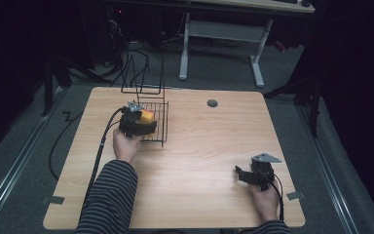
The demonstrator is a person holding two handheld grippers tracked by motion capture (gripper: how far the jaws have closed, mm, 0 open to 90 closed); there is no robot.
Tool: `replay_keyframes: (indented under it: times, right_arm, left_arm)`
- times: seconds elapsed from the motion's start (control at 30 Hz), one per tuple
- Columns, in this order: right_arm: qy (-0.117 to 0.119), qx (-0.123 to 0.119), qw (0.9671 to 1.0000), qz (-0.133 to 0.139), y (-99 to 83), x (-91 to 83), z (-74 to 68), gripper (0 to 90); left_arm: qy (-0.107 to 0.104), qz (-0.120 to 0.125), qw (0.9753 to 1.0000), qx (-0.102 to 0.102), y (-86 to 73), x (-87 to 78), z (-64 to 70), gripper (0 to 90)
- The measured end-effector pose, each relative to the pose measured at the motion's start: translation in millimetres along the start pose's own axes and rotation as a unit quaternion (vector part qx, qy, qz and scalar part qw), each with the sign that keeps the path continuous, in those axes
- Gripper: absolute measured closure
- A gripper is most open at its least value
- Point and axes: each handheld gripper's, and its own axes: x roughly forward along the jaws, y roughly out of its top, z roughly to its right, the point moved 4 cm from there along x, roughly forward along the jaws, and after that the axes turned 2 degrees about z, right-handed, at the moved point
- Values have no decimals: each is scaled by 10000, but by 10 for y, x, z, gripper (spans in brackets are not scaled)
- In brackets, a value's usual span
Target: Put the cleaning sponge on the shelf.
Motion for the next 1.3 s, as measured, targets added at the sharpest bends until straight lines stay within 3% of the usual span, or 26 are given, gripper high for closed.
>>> replay_keyframes:
  times: [0.8, 0.93, 1.17, 1.3]
  right_arm:
    - [2, -1, 10000, -4, -2, -2, -1, 243]
    - [2, 0, 10000, -4, -2, -2, -2, 243]
    - [1, -2, 10000, -5, -2, -2, -1, 243]
    - [1, -4, 10000, -4, -2, -1, -1, 243]
  left_arm:
    - [156, -167, 9997, 32, -55, 146, 26, 222]
    - [109, -233, 9996, -63, -69, 164, 23, 187]
    - [136, -251, 9996, 35, -88, 173, 27, 140]
    - [95, -182, 9997, -102, -91, 154, 4, 83]
